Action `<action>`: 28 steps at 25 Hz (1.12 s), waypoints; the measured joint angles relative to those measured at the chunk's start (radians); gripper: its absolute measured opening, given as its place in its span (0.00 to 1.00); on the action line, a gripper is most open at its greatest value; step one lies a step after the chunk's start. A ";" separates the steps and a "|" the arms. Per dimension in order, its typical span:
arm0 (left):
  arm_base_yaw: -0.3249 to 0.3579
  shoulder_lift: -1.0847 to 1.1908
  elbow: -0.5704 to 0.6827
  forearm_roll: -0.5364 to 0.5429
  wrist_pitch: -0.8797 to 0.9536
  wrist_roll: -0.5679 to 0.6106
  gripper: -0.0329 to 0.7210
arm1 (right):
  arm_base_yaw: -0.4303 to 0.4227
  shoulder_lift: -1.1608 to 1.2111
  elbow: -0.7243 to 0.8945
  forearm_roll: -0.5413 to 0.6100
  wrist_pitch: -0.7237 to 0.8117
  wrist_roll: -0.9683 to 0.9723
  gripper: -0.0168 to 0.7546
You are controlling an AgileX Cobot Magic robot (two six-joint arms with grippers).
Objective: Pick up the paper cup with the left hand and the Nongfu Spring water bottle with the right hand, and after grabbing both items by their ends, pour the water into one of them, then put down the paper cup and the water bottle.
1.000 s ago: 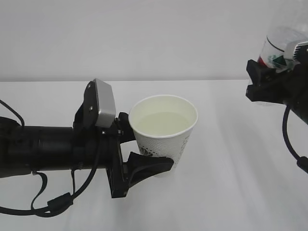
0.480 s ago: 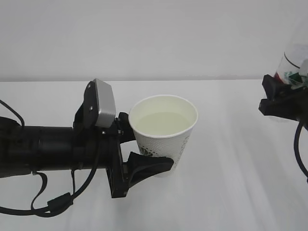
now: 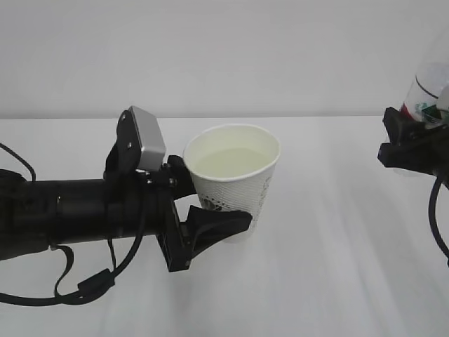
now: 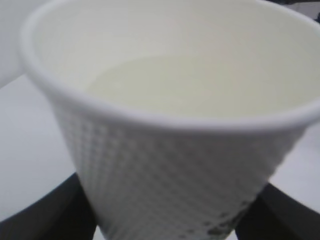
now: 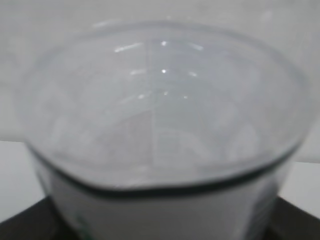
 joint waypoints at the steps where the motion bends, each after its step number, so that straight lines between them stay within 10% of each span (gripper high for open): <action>1: 0.000 0.000 0.000 -0.015 0.000 0.000 0.76 | 0.000 0.000 0.000 0.000 -0.002 0.000 0.64; 20: 0.000 0.000 0.000 -0.512 0.010 0.265 0.76 | 0.000 0.000 0.000 0.000 -0.002 0.000 0.64; 28: 0.042 0.000 0.000 -0.557 0.012 0.280 0.76 | 0.000 0.000 0.000 -0.002 -0.002 0.000 0.64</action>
